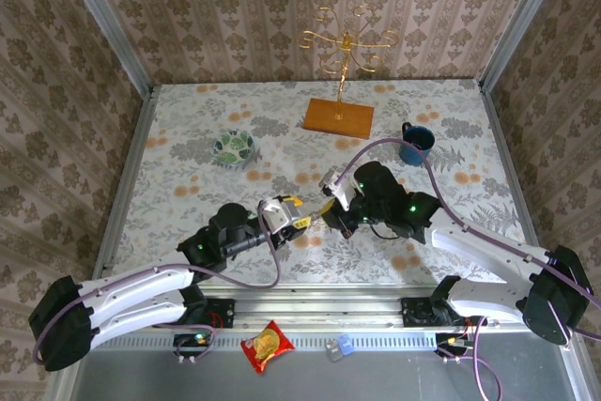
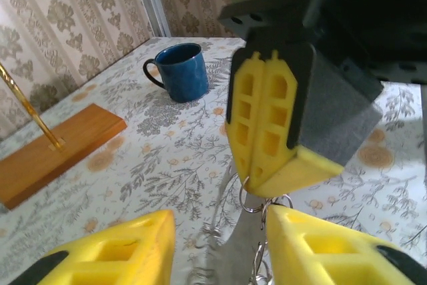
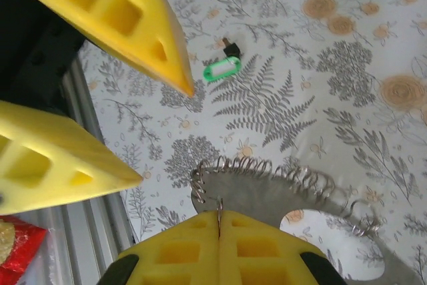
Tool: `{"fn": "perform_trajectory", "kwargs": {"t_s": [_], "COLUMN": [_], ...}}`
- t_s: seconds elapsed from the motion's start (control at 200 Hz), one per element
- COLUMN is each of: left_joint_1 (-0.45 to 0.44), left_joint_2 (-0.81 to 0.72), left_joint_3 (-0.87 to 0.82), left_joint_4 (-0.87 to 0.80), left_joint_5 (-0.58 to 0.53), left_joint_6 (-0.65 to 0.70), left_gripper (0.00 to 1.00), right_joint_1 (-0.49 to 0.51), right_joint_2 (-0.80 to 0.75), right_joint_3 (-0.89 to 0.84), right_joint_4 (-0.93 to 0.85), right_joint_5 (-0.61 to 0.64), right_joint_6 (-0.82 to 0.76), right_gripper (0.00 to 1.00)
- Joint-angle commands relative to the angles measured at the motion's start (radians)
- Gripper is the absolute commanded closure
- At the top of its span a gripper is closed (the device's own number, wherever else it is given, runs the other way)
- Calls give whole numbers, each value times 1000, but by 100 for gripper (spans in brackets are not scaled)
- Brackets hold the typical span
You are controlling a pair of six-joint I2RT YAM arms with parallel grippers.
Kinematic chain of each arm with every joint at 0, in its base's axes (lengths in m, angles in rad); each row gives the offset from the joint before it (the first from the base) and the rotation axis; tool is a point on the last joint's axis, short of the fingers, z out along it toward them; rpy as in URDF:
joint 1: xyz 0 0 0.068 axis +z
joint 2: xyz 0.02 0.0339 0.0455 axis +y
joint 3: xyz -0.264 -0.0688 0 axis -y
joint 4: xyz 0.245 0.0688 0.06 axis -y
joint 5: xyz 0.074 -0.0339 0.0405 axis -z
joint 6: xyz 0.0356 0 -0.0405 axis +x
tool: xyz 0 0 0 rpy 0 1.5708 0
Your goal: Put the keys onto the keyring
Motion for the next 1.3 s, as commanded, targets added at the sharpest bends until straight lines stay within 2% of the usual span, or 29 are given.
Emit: {"fn": "perform_trajectory", "kwargs": {"t_s": [0.0, 0.335, 0.485, 0.625, 0.875, 0.935, 1.045, 1.295], "left_joint_1": [-4, 121, 182, 198, 203, 203, 203, 203], "left_joint_2": [-9, 1, 21, 67, 154, 161, 171, 170], "left_joint_3": [-16, 20, 33, 63, 87, 86, 89, 80], "left_joint_4": [45, -55, -73, -84, -31, -13, -11, 40], "left_joint_5": [23, 320, 435, 523, 609, 615, 623, 619], "left_joint_6": [83, 120, 126, 132, 110, 100, 94, 63], "left_gripper": [64, 72, 71, 69, 72, 73, 82, 85], "right_joint_1": [8, 8, 7, 8, 14, 19, 26, 42], "right_joint_2": [-31, -50, -53, -50, -47, -46, -45, -30], "right_joint_3": [-26, -47, -47, -42, -46, -44, -45, -46], "right_joint_4": [74, 102, 111, 120, 135, 133, 141, 141], "right_joint_5": [-68, -149, -171, -188, -202, -197, -203, -210], "right_joint_6": [-70, -243, -276, -289, -308, -313, -313, -322], "right_gripper": [100, 100, 100, 100, 100, 100, 100, 100]}}
